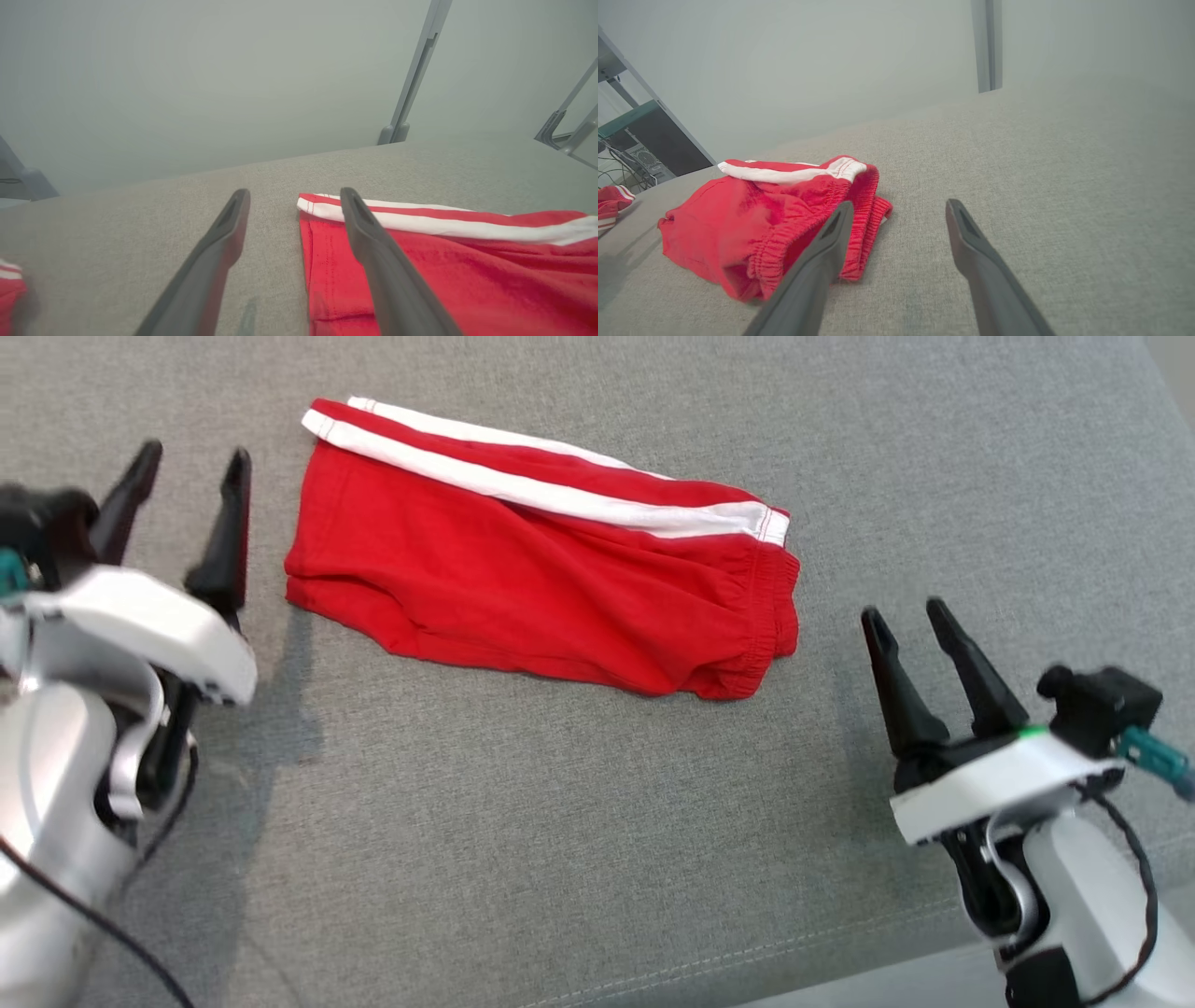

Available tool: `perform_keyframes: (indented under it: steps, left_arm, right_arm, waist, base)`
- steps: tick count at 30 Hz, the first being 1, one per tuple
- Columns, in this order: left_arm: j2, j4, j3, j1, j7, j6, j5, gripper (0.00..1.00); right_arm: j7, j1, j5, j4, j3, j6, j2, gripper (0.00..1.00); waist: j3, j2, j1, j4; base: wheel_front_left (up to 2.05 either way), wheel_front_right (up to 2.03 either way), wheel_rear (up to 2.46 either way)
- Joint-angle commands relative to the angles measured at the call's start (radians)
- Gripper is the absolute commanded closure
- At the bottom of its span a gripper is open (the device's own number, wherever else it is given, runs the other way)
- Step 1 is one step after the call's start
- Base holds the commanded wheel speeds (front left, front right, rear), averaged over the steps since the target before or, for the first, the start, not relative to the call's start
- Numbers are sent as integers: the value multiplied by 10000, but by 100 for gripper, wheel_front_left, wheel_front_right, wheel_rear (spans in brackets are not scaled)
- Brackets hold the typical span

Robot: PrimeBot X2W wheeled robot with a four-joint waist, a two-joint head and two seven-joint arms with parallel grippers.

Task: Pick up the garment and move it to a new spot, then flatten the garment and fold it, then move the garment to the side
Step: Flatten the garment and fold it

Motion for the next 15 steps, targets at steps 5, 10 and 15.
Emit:
perform_keyframes:
  steps: [5,10,15]
  left_arm:
    - [886,-2203,758,1731,-207,1125,-162,0]
    - [1237,-3303,918,2669,-115,1642,-214,0]
    - [1490,-3556,915,2738,346,1567,-430,0]
  right_arm:
    - [-130,1420,-705,-650,-699,2,582,0]
    - [-131,1853,-899,-854,-1027,2,960,0]
    - [-126,1639,-734,-754,-856,2,1204,0]
  waist:
    - [-366,0,-1,128]
    - [-424,0,-1,-10]
    - [-370,0,-1,-267]
  base:
    - [0,0,0]
    - [0,0,0]
    - [0,0,0]
